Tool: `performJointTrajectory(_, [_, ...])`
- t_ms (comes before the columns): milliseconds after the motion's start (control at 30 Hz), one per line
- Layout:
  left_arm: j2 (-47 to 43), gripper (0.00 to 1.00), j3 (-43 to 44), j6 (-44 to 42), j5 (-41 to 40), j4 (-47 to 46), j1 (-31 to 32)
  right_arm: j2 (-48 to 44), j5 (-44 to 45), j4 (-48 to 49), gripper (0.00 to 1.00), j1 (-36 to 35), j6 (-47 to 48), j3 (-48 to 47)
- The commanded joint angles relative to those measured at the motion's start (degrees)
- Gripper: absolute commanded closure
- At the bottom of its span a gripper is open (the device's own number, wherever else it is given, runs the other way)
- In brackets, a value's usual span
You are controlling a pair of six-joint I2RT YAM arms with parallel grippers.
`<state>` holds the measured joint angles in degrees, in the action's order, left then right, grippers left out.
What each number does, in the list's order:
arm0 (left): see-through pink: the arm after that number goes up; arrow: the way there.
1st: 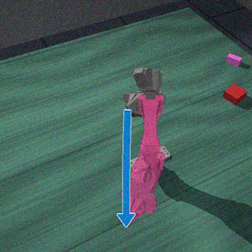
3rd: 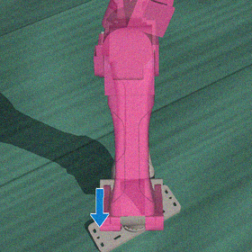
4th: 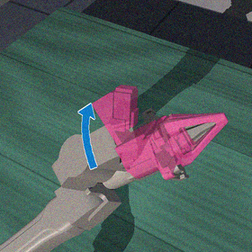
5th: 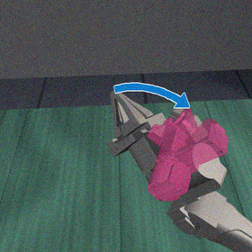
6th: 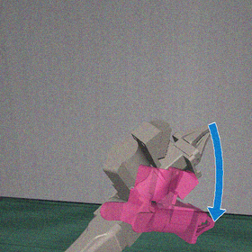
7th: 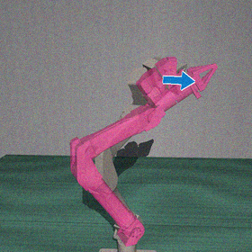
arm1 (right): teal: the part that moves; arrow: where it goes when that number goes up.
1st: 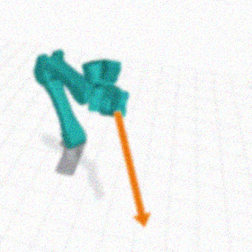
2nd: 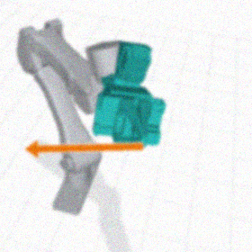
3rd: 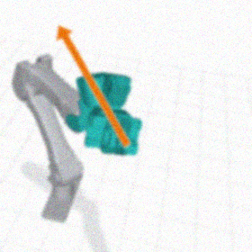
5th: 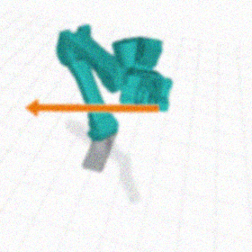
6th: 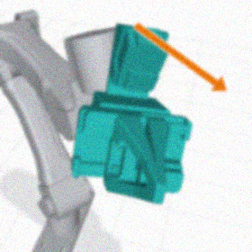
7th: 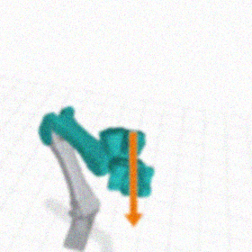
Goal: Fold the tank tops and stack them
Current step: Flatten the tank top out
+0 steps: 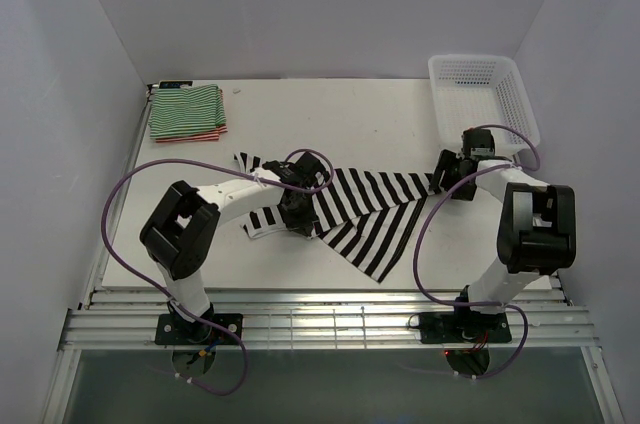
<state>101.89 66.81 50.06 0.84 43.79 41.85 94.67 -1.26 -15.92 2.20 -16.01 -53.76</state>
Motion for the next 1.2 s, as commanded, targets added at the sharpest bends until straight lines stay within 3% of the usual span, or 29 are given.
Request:
performJointTrajectory(0, [-2.57,1.0,0.17,0.47,0.04,1.12,-0.27,1.47,0.99,2.03,0.33,0.18,-1.92,-2.67])
performJointTrajectory(133, [-2.83,1.0,0.52,0.74,-1.8,1.65,-0.45,2.44,0.64,2.56,0.62,0.18,-2.8,-2.49])
performJointTrajectory(300, [-3.1,1.0,0.61,1.0,-2.25,2.0,-0.71,2.97,0.64,2.56,0.76,0.18,-3.15,-2.4])
performJointTrajectory(333, [-3.18,1.0,0.61,1.09,-2.51,2.0,-0.71,2.97,0.29,2.39,0.9,0.26,-3.15,-2.4])
performJointTrajectory(367, [-3.18,1.0,0.69,1.09,-2.69,2.09,-0.71,2.89,-0.06,2.56,0.92,0.26,-3.15,-2.4])
performJointTrajectory(667, [-7.74,1.0,6.39,0.39,-6.46,4.37,-2.73,-7.12,-2.78,0.2,0.92,0.26,-1.57,-4.33])
performJointTrajectory(933, [-19.87,1.0,12.02,-1.37,-13.84,7.53,-7.12,-28.47,-6.74,-8.75,0.92,0.18,1.68,-7.67])
performJointTrajectory(1167, [-30.95,1.0,23.18,-6.81,-21.84,10.7,-8.45,-42.45,-12.54,-16.93,0.92,0.18,3.53,-19.6])
